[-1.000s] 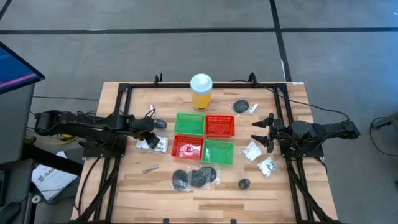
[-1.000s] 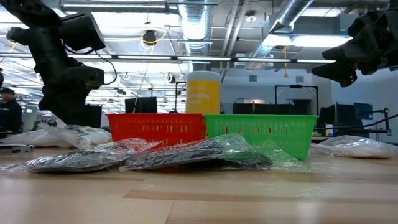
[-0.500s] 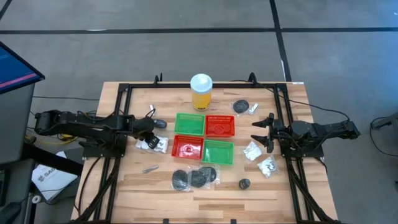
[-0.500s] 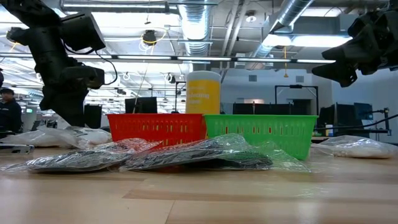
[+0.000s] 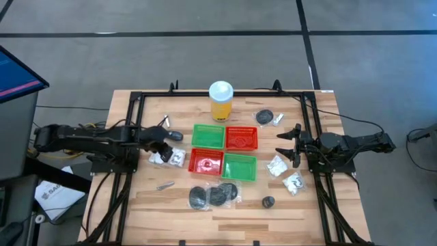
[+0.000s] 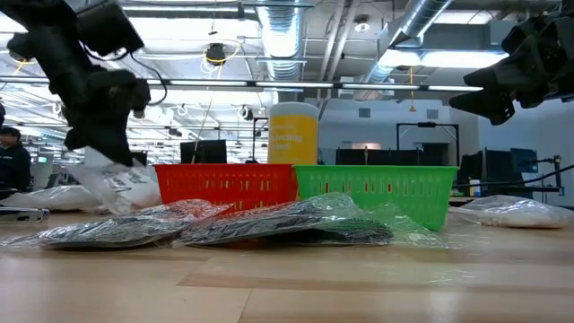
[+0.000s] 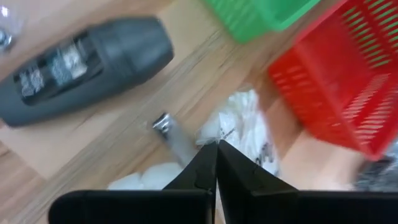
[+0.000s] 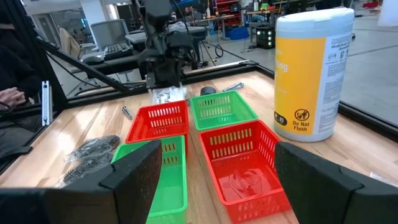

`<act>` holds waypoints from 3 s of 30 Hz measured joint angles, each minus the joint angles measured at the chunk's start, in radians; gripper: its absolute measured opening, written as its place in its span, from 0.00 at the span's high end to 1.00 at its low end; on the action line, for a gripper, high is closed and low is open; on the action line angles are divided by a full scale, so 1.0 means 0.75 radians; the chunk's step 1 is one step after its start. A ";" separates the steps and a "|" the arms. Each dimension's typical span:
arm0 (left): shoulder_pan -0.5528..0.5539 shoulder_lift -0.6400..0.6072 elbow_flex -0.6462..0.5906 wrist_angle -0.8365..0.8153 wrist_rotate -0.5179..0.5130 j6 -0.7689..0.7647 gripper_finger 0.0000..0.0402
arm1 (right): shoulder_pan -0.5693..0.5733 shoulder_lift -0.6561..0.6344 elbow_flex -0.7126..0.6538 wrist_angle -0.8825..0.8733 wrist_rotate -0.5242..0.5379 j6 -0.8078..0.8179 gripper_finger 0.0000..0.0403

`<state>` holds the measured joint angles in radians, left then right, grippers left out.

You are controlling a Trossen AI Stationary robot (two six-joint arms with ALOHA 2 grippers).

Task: Pick & Place Travel size toiletries
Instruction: Put the cotton pack into the right red bin

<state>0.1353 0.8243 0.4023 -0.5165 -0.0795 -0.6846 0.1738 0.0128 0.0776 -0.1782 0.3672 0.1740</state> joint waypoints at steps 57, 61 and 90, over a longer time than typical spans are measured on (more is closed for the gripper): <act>-0.075 0.675 0.774 0.768 0.164 0.705 1.00 | -0.090 0.309 0.000 0.554 -0.004 0.048 0.26; -0.075 0.726 0.816 0.804 0.212 0.724 1.00 | -0.103 0.411 0.000 0.697 -0.021 0.038 0.26; -0.075 0.760 0.842 0.962 0.290 0.743 1.00 | -0.363 1.458 0.496 1.096 -0.500 -0.071 0.30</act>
<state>0.0792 1.3945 1.0340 0.2047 0.1378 -0.1276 -0.0985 1.1065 0.4495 0.6439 -0.0077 0.1208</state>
